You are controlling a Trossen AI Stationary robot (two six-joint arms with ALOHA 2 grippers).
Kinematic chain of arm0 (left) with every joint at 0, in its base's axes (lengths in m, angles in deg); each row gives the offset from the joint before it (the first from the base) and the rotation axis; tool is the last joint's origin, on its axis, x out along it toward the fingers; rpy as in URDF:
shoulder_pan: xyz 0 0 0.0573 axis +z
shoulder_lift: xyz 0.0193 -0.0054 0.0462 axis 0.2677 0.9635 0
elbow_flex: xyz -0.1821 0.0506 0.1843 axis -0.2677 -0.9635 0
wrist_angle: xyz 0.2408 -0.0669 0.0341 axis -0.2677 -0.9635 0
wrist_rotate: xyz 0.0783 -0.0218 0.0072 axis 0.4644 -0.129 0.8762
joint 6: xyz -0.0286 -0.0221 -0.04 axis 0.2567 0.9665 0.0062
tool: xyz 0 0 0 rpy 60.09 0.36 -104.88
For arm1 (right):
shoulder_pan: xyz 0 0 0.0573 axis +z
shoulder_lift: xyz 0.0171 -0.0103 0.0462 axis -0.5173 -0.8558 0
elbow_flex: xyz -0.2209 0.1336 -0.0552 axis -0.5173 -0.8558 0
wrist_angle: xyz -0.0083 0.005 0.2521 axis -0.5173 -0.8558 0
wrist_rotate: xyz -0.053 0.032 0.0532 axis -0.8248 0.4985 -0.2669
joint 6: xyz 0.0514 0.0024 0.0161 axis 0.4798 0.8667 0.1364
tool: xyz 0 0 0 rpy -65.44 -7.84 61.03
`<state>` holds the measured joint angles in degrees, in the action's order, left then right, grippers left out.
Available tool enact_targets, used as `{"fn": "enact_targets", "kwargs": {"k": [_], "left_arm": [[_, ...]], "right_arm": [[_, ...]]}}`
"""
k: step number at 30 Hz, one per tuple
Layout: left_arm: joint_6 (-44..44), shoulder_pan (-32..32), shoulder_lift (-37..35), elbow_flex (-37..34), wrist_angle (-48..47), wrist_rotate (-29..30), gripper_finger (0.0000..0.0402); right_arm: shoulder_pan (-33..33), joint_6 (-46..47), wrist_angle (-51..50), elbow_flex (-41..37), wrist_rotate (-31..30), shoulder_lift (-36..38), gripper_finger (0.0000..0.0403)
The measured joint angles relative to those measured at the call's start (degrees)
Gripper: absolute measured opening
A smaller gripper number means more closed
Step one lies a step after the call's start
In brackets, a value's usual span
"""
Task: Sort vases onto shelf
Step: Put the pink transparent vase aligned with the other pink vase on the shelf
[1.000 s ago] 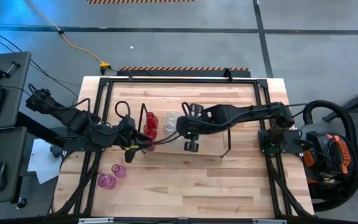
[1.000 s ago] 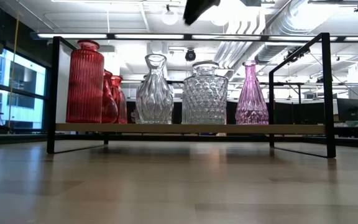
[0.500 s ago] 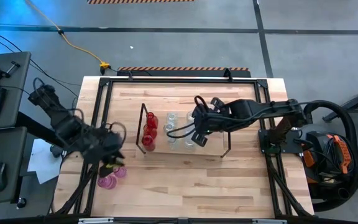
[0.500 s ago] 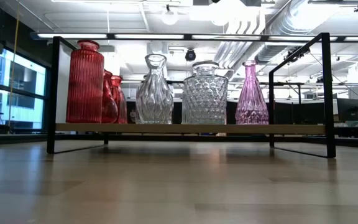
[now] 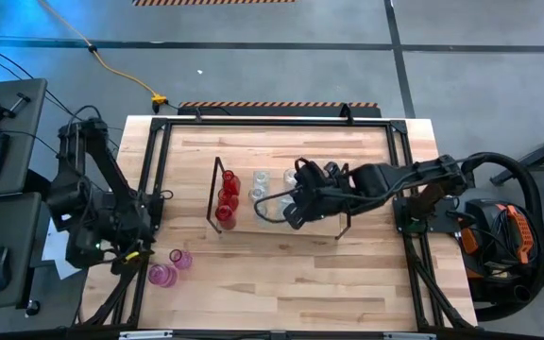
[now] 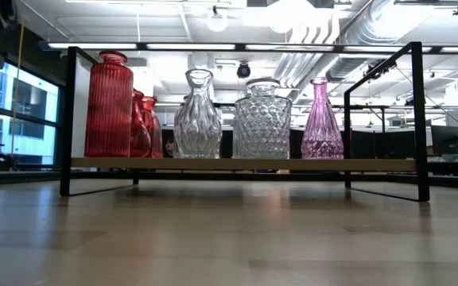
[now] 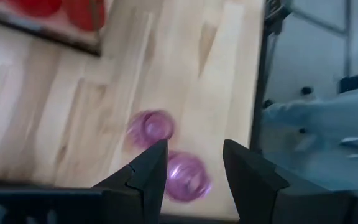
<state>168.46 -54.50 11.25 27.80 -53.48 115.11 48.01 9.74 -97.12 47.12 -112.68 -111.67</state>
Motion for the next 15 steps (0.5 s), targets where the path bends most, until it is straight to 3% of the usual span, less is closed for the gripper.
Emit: {"fn": "enact_targets", "kwargs": {"k": [9, 15], "left_arm": [[11.2, -5.8, -1.0, -9.8, -2.4, 0.2, 0.0147], [17.9, -5.8, -2.7, -17.4, 4.1, 0.0, 0.0147]], "right_arm": [[6.1, 8.3, 0.6, 0.0, -9.2, 0.0, 0.0090], [6.9, 6.9, 0.7, 0.0, -8.9, 0.0, 0.0090]]}}
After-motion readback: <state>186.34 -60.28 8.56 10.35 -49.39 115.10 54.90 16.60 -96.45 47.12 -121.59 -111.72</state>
